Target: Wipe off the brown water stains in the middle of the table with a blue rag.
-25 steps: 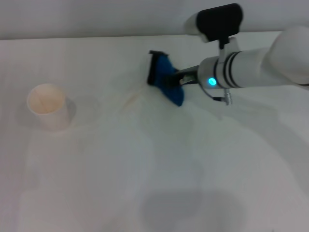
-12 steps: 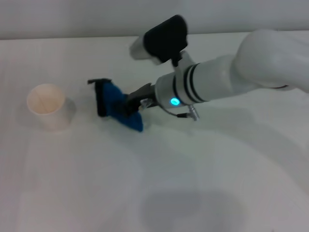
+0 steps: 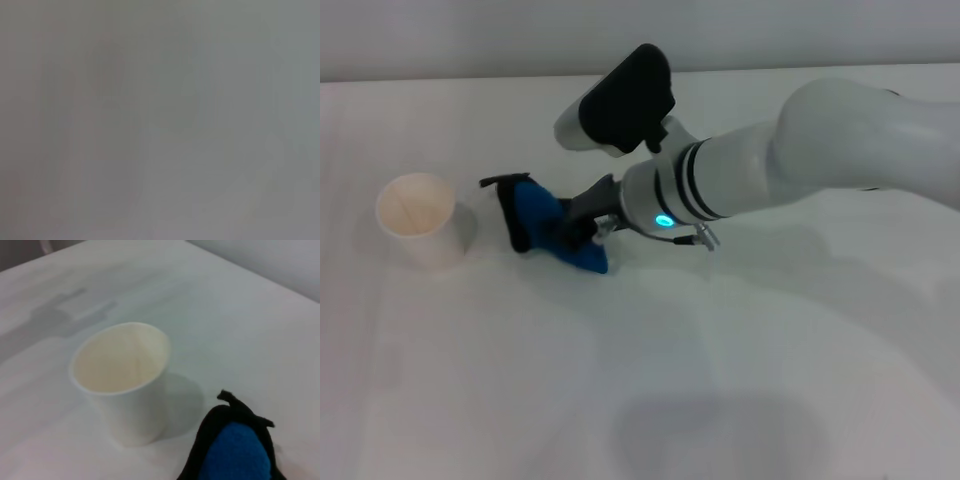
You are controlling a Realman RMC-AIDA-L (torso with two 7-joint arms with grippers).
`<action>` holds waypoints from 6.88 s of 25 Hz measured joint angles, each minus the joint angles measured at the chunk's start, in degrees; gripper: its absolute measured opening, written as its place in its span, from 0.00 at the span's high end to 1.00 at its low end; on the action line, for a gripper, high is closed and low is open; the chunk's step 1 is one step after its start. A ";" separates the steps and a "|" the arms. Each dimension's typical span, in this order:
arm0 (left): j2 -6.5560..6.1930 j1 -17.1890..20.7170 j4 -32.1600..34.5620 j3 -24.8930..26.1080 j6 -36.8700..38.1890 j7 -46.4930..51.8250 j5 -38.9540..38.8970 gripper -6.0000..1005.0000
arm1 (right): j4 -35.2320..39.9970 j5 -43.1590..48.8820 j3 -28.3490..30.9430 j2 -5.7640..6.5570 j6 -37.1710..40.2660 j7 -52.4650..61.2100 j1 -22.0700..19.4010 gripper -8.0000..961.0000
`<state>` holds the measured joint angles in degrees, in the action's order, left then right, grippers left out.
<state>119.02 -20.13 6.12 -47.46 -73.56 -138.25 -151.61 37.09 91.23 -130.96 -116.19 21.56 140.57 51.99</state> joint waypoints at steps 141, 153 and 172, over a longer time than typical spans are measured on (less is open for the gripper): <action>-0.19 0.17 0.21 0.00 0.00 0.00 -1.65 0.13 | -4.65 41.48 42.23 0.35 15.90 0.25 -5.76 0.97; -0.19 0.14 0.21 0.00 -0.01 0.00 -1.68 0.13 | 5.74 41.79 45.39 1.16 20.04 0.19 -12.45 0.72; -0.20 0.14 0.21 0.00 -0.01 0.00 -1.67 0.13 | 18.65 11.27 62.58 1.16 22.58 -0.65 -28.84 0.23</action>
<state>118.82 -19.99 6.33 -47.46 -73.57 -138.25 -153.28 55.74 102.50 -68.38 -115.03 44.14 139.91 23.14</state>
